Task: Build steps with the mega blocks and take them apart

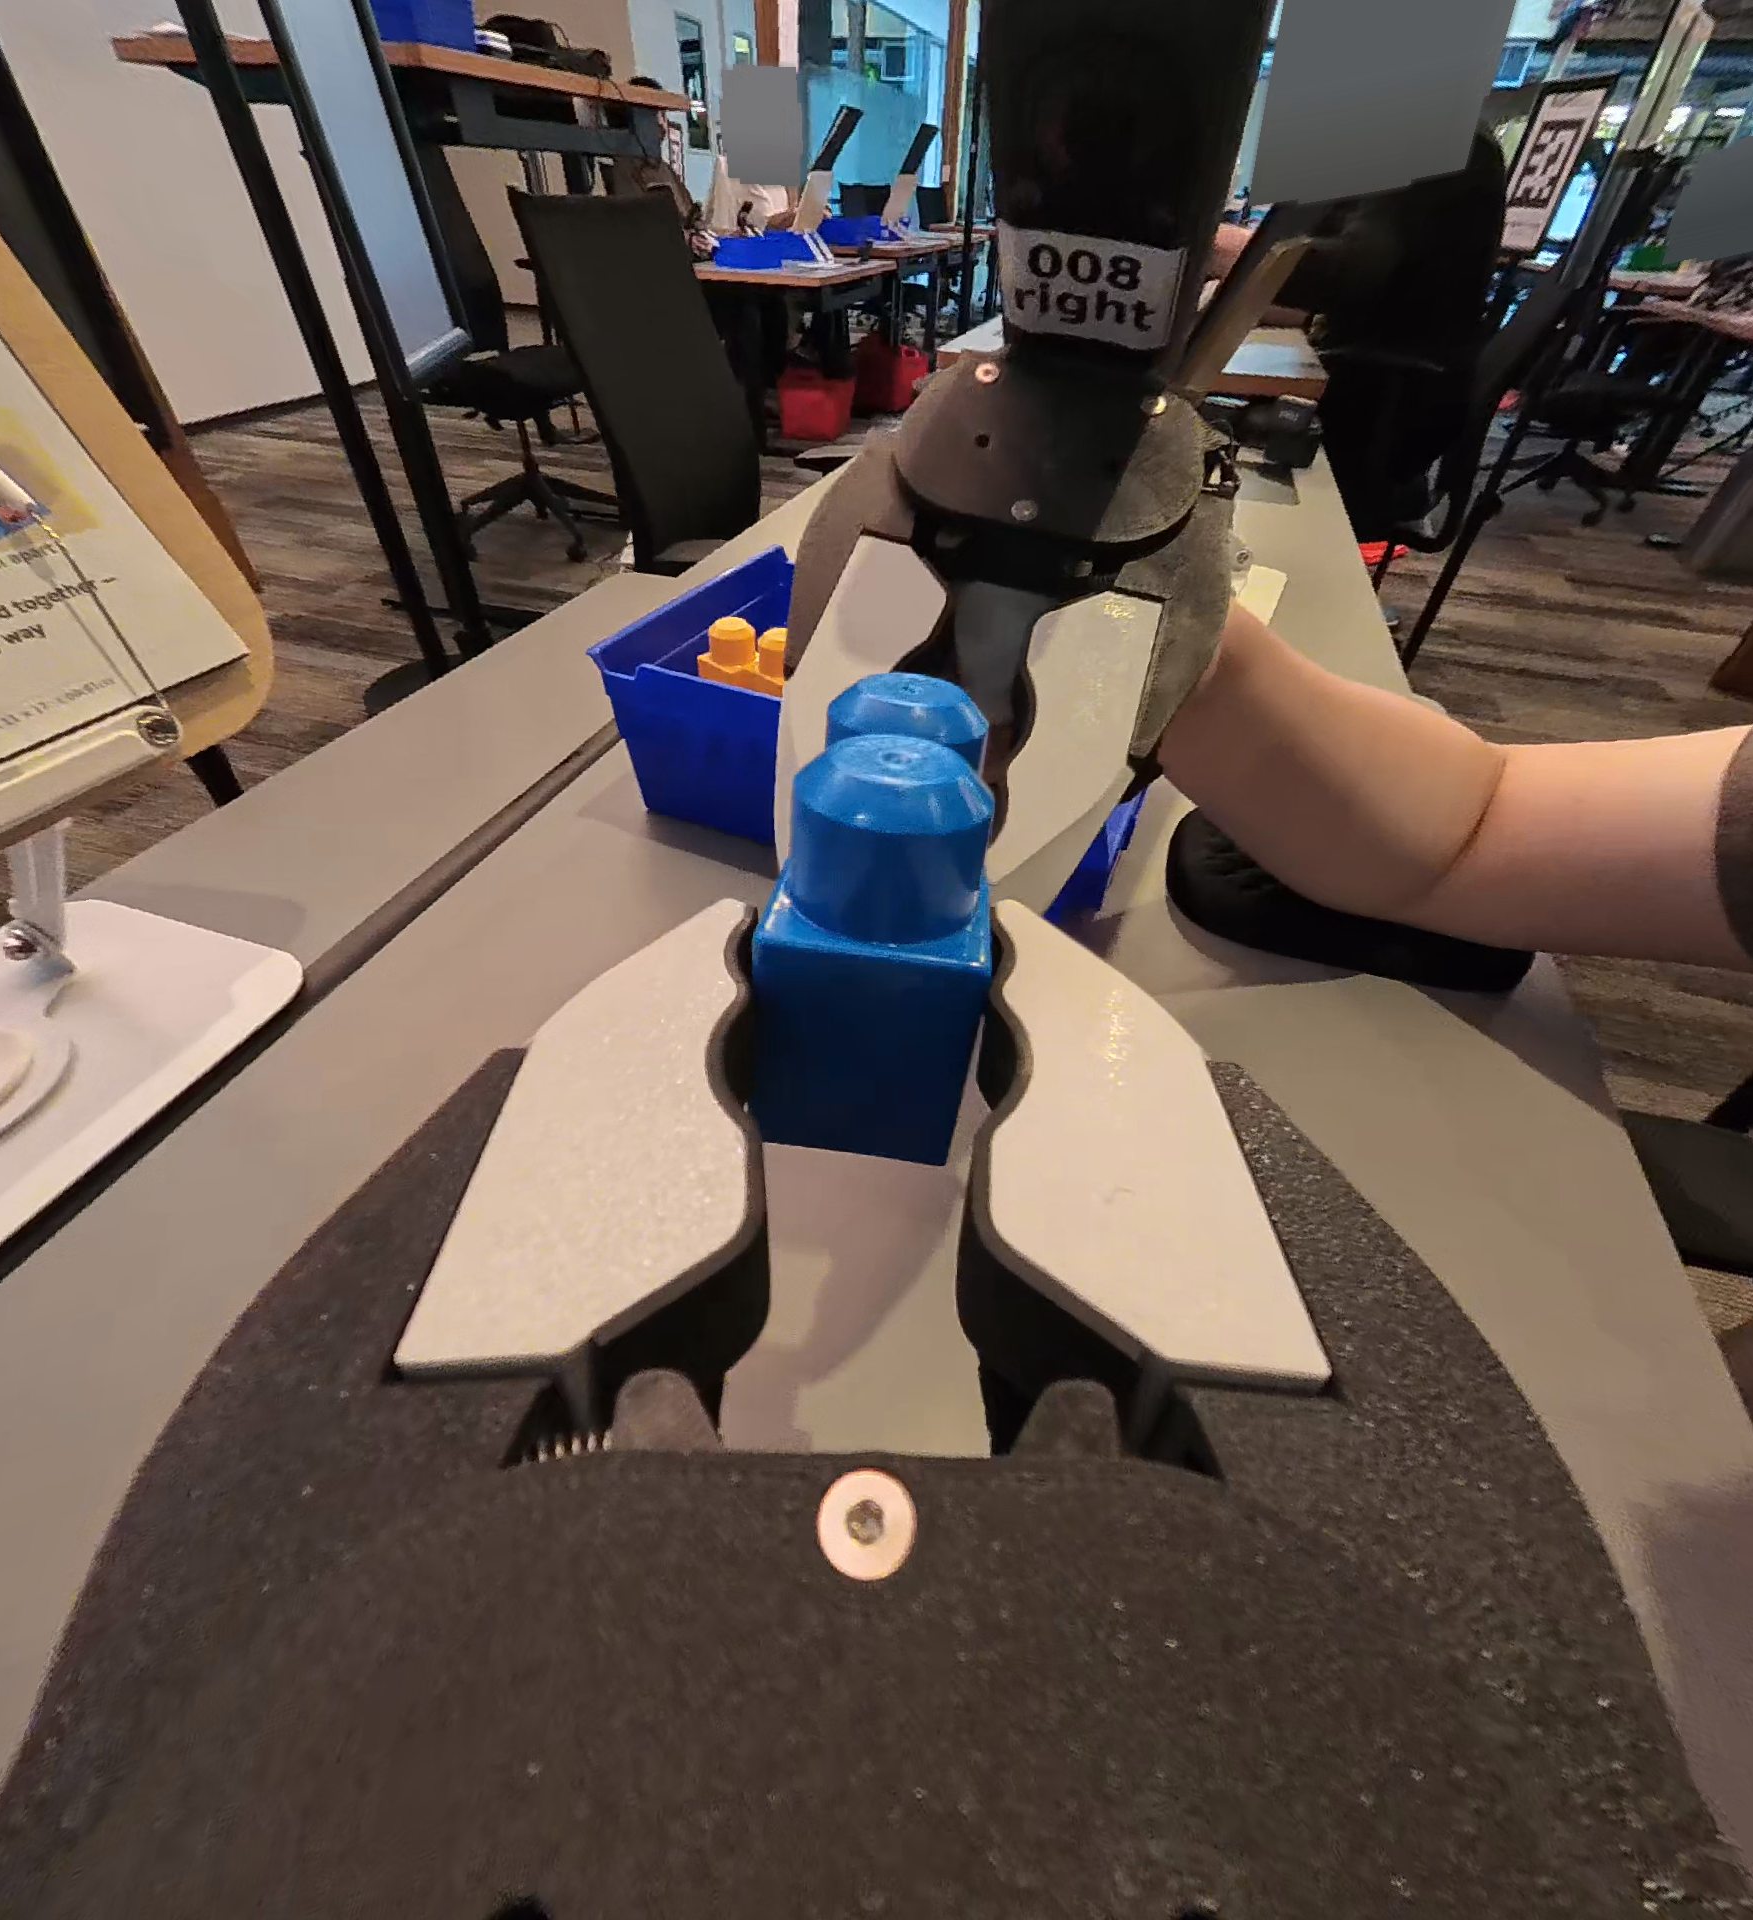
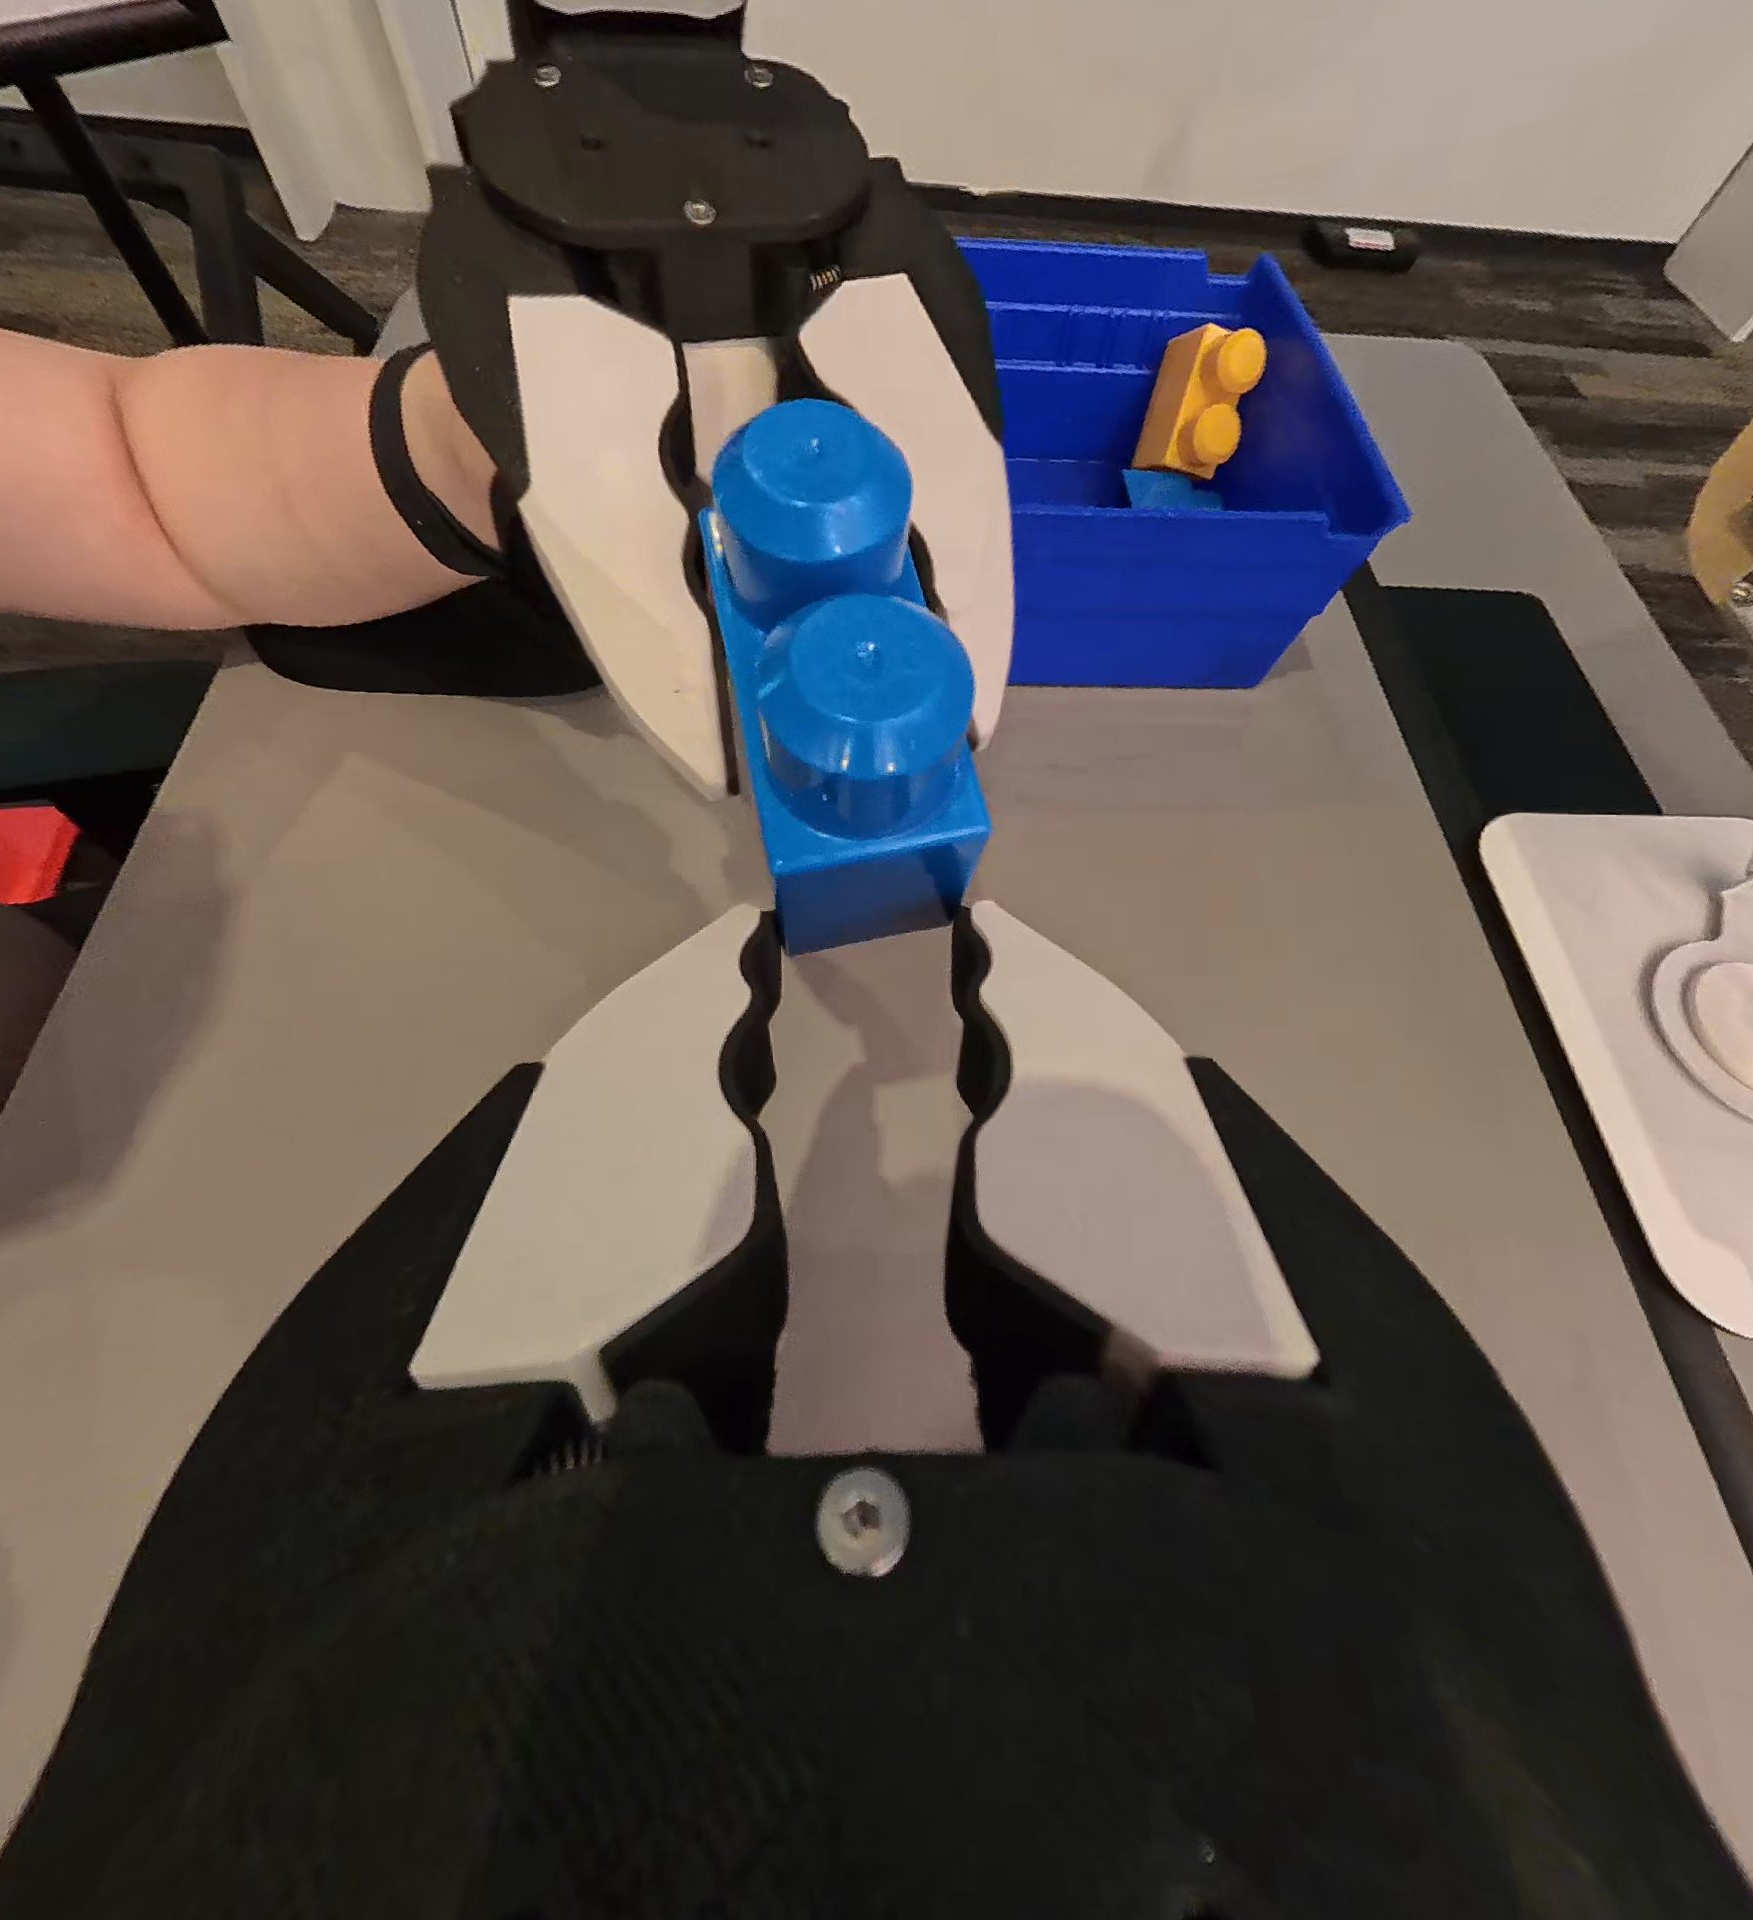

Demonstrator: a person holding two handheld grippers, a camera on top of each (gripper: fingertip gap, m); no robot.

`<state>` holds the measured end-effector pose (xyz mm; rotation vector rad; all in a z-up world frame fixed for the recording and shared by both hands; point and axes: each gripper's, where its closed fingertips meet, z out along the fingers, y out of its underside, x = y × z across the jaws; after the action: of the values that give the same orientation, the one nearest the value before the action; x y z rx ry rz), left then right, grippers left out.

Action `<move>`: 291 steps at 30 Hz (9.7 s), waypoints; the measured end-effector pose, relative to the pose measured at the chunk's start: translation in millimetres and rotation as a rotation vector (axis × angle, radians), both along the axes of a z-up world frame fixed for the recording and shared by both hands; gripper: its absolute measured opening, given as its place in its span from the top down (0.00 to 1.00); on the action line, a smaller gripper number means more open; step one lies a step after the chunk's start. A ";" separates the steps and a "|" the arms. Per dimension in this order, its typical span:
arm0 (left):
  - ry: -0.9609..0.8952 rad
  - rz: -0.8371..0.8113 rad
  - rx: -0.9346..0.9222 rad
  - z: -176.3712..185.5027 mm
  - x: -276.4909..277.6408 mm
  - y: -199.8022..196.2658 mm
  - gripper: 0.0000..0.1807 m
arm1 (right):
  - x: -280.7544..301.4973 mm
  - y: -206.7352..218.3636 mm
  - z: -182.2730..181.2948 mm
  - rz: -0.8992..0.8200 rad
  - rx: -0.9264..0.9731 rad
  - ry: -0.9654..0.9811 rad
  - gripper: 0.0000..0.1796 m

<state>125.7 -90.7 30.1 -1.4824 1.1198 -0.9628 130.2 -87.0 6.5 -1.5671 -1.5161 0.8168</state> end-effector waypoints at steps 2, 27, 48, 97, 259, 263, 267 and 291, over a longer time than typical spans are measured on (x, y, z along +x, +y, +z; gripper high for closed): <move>0.002 0.008 0.017 -0.4 -0.9 0.1 0.78 | -1.2 -0.2 -0.2 -0.007 0.014 -0.005 0.82; 0.074 0.142 0.162 7.3 -27.5 21.7 0.79 | 97.4 78.1 -59.5 -0.597 -0.221 -0.380 0.75; 0.099 0.133 0.124 2.2 -26.0 21.4 0.79 | 125.5 67.6 -154.6 -0.700 -0.413 -0.836 0.79; -0.274 -0.129 -0.308 2.9 8.1 -6.3 0.79 | -4.6 6.4 69.9 -0.046 -0.248 0.673 0.79; 0.108 -0.205 -0.190 -12.8 -9.2 -23.0 0.67 | 297.5 61.5 -116.1 -0.395 -0.168 -0.787 0.79; 0.103 -0.210 -0.194 -10.9 -10.3 -24.1 0.67 | 296.0 65.2 -98.0 -0.421 -0.090 -0.736 0.79; 0.113 -0.201 -0.184 -7.5 -14.8 -23.2 0.68 | 300.6 67.6 -75.7 -0.468 0.020 -0.732 0.78; 0.417 0.908 -0.120 -54.0 -296.4 138.7 0.71 | 242.3 94.5 118.8 -0.800 0.567 0.130 0.76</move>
<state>-170.7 48.1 -24.0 -2.0630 0.5261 -0.0860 372.6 7.5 125.4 -1.4518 -0.7915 0.0170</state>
